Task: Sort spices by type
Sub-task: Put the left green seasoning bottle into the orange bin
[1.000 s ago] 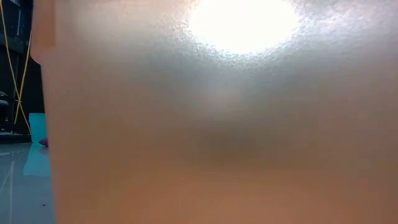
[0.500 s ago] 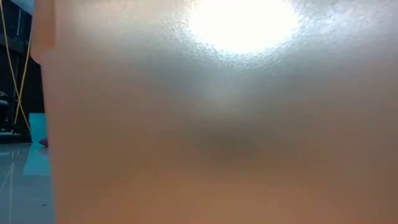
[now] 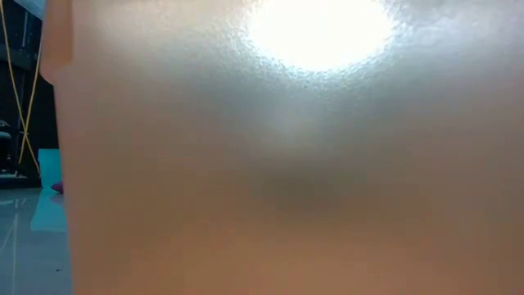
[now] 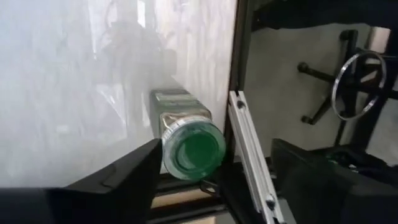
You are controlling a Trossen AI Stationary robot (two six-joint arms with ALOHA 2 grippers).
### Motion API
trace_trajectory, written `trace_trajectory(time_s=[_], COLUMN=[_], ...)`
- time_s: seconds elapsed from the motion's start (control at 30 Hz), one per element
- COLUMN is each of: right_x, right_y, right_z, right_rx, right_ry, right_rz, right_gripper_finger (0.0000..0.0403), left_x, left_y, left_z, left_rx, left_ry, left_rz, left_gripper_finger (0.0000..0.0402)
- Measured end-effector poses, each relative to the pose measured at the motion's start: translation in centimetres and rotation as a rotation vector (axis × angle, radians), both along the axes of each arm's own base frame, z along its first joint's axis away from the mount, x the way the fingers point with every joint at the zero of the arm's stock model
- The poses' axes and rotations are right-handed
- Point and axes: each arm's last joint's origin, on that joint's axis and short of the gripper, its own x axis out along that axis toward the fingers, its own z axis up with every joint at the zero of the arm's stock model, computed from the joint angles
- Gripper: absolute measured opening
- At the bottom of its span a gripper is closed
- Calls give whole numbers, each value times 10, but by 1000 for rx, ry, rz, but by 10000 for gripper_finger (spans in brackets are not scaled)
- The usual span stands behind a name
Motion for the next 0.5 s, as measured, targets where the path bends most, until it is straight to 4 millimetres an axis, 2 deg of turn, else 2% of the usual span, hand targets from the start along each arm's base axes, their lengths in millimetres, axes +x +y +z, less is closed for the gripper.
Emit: trace_trajectory(time_s=[0.17, 0.5], right_x=[-2, -2], right_y=[0, 0], right_z=[-2, -2], right_rx=[8, 7], right_ry=[29, 33], right_rz=[0, -3], right_gripper_finger=[0, 0], left_x=[-4, -11], left_y=[-7, -16], left_z=[-6, -21], left_rx=[31, 178], left_ry=[-4, -64], left_rz=[-51, -90], left_gripper_finger=[316, 319])
